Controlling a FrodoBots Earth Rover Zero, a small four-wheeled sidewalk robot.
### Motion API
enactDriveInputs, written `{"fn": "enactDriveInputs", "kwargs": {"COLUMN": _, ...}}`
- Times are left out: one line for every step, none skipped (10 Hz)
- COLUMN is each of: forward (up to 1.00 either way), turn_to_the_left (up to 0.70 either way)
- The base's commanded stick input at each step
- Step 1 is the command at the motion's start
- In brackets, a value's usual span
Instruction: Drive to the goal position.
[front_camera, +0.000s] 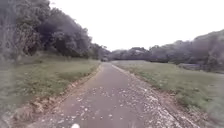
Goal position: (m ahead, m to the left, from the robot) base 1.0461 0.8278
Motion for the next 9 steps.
{"fn": "enactDriveInputs", "kwargs": {"forward": 0.7, "turn_to_the_left": -0.35}}
{"fn": "enactDriveInputs", "kwargs": {"forward": 0.7, "turn_to_the_left": -0.35}}
{"fn": "enactDriveInputs", "kwargs": {"forward": 0.7, "turn_to_the_left": -0.35}}
{"fn": "enactDriveInputs", "kwargs": {"forward": 0.7, "turn_to_the_left": -0.35}}
{"fn": "enactDriveInputs", "kwargs": {"forward": 0.7, "turn_to_the_left": -0.35}}
{"fn": "enactDriveInputs", "kwargs": {"forward": 0.7, "turn_to_the_left": -0.35}}
{"fn": "enactDriveInputs", "kwargs": {"forward": 0.7, "turn_to_the_left": -0.35}}
{"fn": "enactDriveInputs", "kwargs": {"forward": 0.7, "turn_to_the_left": -0.35}}
{"fn": "enactDriveInputs", "kwargs": {"forward": 0.7, "turn_to_the_left": -0.35}}
